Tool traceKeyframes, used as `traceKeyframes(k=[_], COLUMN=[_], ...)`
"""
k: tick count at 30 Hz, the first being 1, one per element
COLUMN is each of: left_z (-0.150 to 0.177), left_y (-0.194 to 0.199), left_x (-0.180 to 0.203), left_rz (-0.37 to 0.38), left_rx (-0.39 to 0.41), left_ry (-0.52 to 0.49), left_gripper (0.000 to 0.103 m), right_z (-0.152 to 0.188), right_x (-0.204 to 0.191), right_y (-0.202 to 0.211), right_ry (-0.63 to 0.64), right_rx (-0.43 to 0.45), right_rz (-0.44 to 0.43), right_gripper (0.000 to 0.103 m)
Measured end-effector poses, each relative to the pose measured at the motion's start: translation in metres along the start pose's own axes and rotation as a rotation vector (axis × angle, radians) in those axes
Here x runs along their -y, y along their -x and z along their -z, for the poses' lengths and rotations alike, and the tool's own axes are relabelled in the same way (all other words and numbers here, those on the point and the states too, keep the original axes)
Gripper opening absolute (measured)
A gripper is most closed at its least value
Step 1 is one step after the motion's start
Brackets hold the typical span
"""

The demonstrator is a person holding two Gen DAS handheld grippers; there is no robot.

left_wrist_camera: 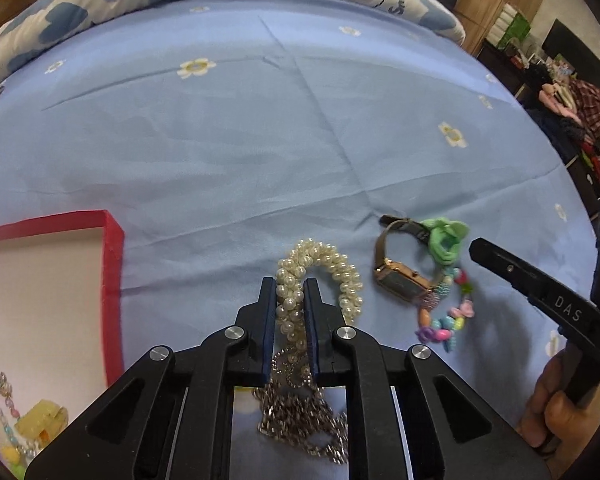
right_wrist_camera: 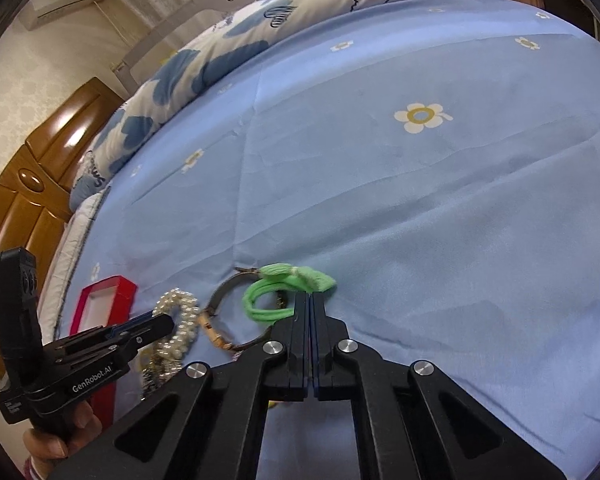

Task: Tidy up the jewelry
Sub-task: 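Grasp the pearl bracelet with the left tool while the right tool grasps the green bow hair tie, then carry the pearl bracelet and green hair tie over the red tray with both tools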

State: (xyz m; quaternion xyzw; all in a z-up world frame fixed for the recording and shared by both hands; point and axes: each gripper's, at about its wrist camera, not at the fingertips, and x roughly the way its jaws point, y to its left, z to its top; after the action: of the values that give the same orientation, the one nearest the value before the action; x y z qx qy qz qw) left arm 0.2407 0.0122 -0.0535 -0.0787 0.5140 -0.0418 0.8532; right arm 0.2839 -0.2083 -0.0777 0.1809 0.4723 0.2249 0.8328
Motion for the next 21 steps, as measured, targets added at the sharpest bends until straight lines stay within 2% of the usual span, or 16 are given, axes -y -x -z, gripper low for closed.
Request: traceKeyframes(k=[4,6,8,12,14,21], left_z=[0.003,0.004,0.006,0.009,0.010,0.013], left_y=[0.017,0.026,0.032,0.043,0.045,0.052], left_x=[-0.003,-0.006,-0.009,-0.013,-0.014,-0.018], left_rz=[0.022,0.028,0.035,0.043,0.045,0.063], left_rx=[0.026,0.038,0.047,0.058,0.059,0.068], left_ry=[0.022,0.035,0.045,0.054,0.056,0.083], left_gripper=[0.011,0.011,0.011,0.011,0.011,0.011], right_z=[-0.001,-0.003,-0.005,-0.008,-0.009,-0.013], right_x=[-0.002,-0.003,0.003,0.000,-0.001,-0.005], right_y=[0.006,0.003,-0.005,-0.019,-0.025,-0.035], right_ry=[0.004,-0.001,-0.039,-0.022,-0.018,0.005], right_rx=[0.012,0.008,-0.014,-0.027,-0.034,-0.042], right_rz=[0.023,0.046,0.025,0.046,0.049,0.068], right_gripper=[0.000,0.008,0.015,0.016,0.022,0.022])
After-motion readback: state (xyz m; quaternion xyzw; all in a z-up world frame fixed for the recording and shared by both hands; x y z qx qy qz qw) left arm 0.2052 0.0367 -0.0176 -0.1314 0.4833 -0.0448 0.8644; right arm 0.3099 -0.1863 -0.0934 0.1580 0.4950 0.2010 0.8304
